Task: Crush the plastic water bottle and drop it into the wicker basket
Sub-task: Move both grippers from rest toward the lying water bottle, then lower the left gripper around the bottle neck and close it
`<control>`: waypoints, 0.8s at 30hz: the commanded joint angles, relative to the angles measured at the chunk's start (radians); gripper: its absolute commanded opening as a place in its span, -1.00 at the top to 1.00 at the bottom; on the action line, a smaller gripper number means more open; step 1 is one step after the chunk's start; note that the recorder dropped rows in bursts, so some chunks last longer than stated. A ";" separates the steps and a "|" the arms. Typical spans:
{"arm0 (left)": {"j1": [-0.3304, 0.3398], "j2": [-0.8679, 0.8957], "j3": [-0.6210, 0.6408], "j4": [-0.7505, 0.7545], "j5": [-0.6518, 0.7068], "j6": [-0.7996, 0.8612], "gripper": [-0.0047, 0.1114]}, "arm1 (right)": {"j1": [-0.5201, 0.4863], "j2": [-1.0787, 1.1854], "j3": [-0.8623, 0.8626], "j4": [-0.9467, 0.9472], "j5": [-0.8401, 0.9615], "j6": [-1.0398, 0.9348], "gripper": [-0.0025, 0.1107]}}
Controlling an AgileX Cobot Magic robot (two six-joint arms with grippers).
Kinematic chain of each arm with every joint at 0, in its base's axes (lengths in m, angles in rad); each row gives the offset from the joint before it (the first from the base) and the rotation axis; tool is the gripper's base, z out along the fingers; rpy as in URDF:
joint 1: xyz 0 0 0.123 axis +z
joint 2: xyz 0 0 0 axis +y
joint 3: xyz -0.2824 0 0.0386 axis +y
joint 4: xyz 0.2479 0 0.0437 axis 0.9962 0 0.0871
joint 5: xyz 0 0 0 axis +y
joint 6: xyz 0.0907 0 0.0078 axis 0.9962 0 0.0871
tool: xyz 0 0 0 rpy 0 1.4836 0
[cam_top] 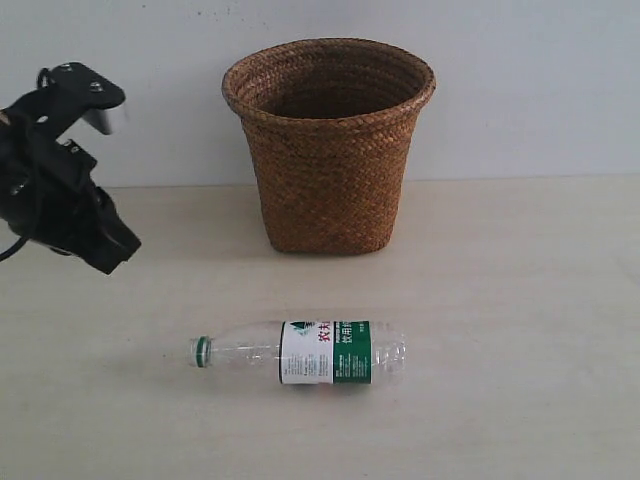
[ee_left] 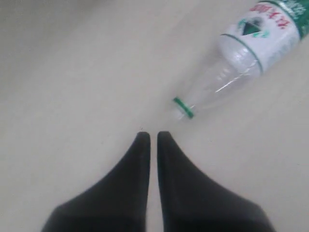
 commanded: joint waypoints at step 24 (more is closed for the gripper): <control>-0.014 0.524 -0.324 -0.223 0.220 0.726 -0.33 | 0.306 0.852 -0.450 0.209 0.200 -0.423 0.96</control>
